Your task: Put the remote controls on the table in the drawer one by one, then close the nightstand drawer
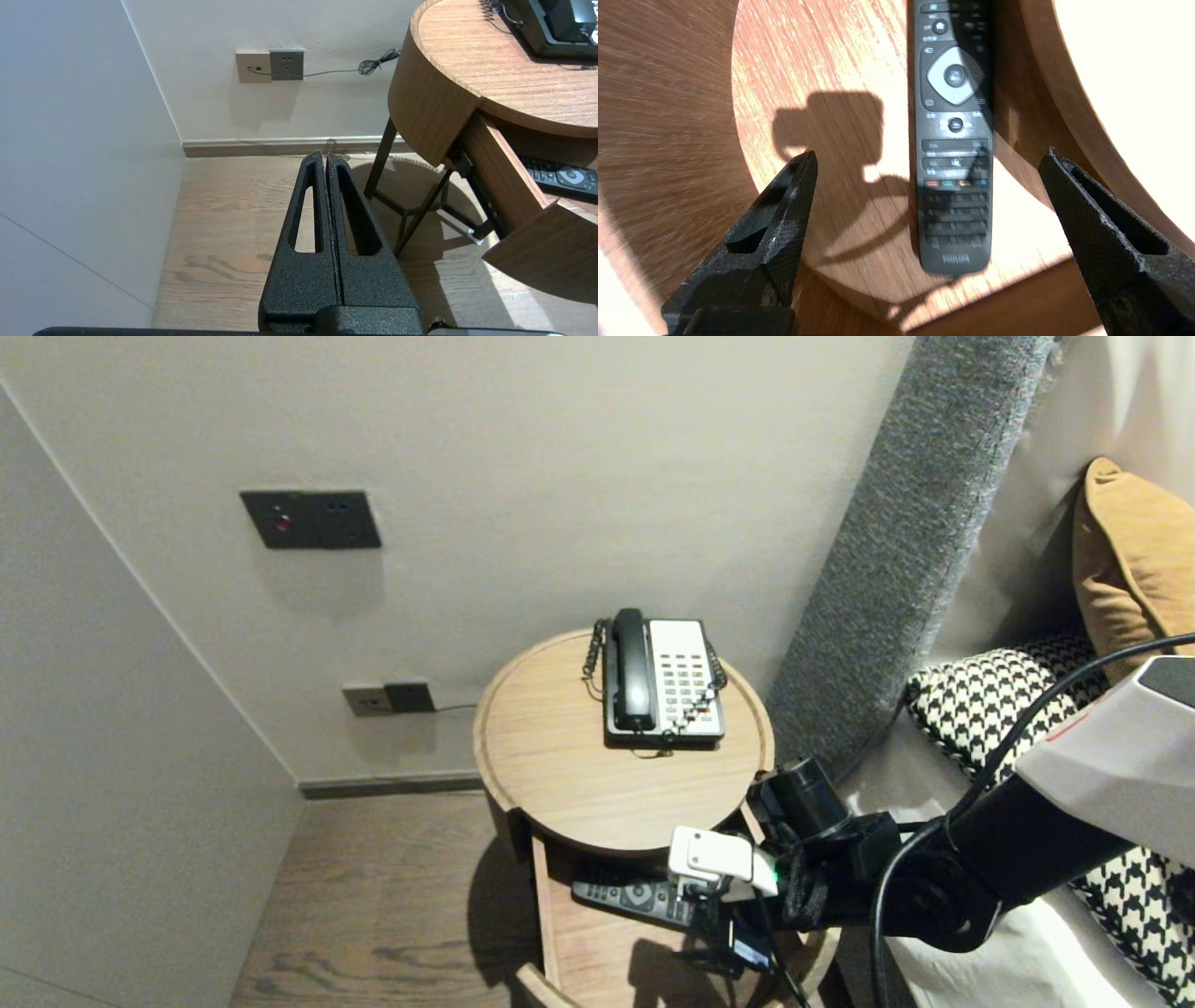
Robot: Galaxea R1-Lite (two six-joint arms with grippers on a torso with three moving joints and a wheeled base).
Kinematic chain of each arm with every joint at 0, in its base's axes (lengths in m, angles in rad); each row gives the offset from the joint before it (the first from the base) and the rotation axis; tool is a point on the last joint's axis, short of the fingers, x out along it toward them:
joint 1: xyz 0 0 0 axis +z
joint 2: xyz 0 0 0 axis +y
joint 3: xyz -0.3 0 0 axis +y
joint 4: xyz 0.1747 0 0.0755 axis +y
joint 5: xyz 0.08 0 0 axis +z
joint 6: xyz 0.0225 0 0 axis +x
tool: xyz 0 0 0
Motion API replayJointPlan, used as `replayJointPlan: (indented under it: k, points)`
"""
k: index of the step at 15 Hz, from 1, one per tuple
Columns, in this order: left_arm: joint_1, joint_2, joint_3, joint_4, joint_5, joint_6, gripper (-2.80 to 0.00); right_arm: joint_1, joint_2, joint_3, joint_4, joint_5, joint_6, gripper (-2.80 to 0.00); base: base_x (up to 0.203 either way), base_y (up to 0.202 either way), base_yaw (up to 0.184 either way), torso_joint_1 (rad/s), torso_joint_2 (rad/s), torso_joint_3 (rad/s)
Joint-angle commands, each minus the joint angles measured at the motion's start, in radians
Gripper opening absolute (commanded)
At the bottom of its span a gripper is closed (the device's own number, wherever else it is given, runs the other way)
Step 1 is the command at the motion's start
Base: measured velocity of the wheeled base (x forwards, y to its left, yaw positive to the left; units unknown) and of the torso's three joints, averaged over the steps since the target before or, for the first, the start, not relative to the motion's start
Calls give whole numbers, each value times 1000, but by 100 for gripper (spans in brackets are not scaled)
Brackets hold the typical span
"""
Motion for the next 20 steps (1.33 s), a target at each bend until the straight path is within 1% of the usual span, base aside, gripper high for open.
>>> replayJointPlan:
  k: [1, 5, 8, 9, 10, 11, 12, 14, 15, 17, 18, 20]
  points:
    - [0, 0, 0, 0, 0, -1, -280, 0, -56, 22, -2, -9, -2, 0, 0, 0, 0, 0, 0, 0]
    - [0, 0, 0, 0, 0, -1, -280, 1, -125, 55, 0, -32, 9, 0, 0, 0, 0, 0, 0, 0]
    - [-1, 0, 0, 0, 0, -1, -280, 0, -194, 59, 60, -45, 17, 0, 0, 0, 0, 0, 0, 0]
    - [-1, 2, 0, 0, 0, -1, -280, -1, -209, 59, 72, -48, 18, -280, 0, 0, 0, 0, 0, 0]
    - [-1, 0, 0, 0, 0, -1, -280, -7, -232, 59, 76, -54, 25, -280, 0, 0, 0, 0, 0, 0]
    - [0, 0, 0, 0, 0, -1, -280, -12, -247, 61, 78, -62, 48, -280, 0, 0, 0, 0, 0, 0]
    - [-1, 1, 0, 0, 0, -1, -280, -12, -262, 61, 78, -69, 84, -280, 0, 0, 0, 0, 0, 0]
    - [0, 0, 0, 0, 0, -1, -280, -8, -311, 58, 81, -87, 188, -280, 0, 0, 0, 0, 0, 0]
    - [0, 0, 0, 0, 0, -1, -280, -7, -336, 59, 97, -93, 217, -280, 0, 0, 0, 0, 0, 0]
    - [-1, 1, 0, 0, 0, -1, -280, -12, -399, 56, 184, -99, 269, -280, 0, 0, 0, 0, 0, 0]
    - [0, 2, 0, 0, 0, -1, -280, -13, -427, 55, 210, -110, 319, -280, 0, 0, 0, 0, 0, 0]
    - [0, 0, 0, 0, 0, -1, -280, -12, -488, 60, 222, -138, 480, -280, 0, 0, 0, 0, 0, 0]
